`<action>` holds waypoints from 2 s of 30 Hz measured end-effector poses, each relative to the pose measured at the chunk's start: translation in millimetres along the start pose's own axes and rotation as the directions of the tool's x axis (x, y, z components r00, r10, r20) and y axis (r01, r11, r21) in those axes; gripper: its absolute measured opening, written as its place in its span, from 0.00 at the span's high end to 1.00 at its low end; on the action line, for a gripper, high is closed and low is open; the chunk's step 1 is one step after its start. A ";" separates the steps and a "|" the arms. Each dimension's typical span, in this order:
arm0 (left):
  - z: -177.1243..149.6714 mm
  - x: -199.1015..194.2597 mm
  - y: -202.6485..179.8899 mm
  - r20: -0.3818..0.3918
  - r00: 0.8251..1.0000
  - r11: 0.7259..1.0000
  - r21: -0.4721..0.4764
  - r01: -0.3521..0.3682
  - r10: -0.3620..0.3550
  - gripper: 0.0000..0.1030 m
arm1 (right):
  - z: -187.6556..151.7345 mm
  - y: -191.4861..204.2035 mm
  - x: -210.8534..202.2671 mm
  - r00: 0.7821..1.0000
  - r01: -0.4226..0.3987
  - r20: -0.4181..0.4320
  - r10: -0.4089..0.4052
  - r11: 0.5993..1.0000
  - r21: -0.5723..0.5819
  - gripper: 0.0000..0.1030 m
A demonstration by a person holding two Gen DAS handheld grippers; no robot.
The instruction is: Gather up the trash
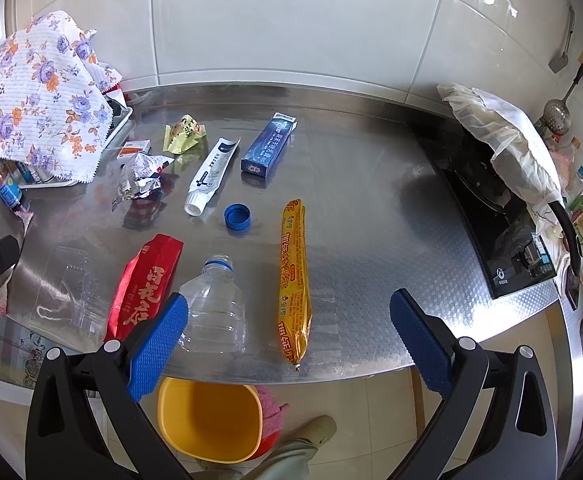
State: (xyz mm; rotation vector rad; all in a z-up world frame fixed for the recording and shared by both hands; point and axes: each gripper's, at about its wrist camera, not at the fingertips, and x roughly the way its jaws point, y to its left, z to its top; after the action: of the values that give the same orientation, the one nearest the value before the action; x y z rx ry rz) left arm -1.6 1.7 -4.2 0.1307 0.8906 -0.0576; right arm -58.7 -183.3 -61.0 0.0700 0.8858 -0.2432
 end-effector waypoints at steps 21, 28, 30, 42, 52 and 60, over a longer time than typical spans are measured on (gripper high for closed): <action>0.9 0.2 -0.6 -0.005 1.000 1.000 0.000 0.002 -0.002 0.04 | -0.5 -2.1 2.1 1.000 -0.003 -0.002 0.003 1.000 0.008 0.03; 0.4 0.1 -0.9 -0.007 1.000 1.000 0.000 0.002 -0.002 0.04 | -0.8 -2.6 1.9 1.000 -0.002 -0.002 0.002 1.000 0.010 0.03; 0.2 0.8 -1.6 -0.008 1.000 1.000 0.000 0.002 -0.002 0.04 | -0.9 -2.4 1.9 1.000 -0.002 -0.002 0.002 1.000 0.009 0.03; -1.0 4.4 -1.2 -0.017 1.000 1.000 -0.005 0.005 -0.005 0.04 | -0.8 -3.1 1.5 1.000 -0.002 0.000 0.002 1.000 0.008 0.03; -1.3 5.5 -1.4 -0.022 1.000 1.000 -0.007 0.008 -0.008 0.05 | -1.1 -4.8 2.0 1.000 0.001 0.001 -0.001 1.000 0.013 0.03; -5.3 14.0 7.7 -0.039 0.999 0.999 -0.031 0.029 -0.031 0.05 | -2.0 -13.0 5.9 1.000 0.005 -0.005 -0.005 1.000 0.027 0.03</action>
State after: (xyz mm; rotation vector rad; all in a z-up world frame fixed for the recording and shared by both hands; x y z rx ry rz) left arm 3.9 10.1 -17.7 0.0904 0.9322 -0.0696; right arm -59.7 -196.6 -66.3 0.0940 0.8874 -0.2596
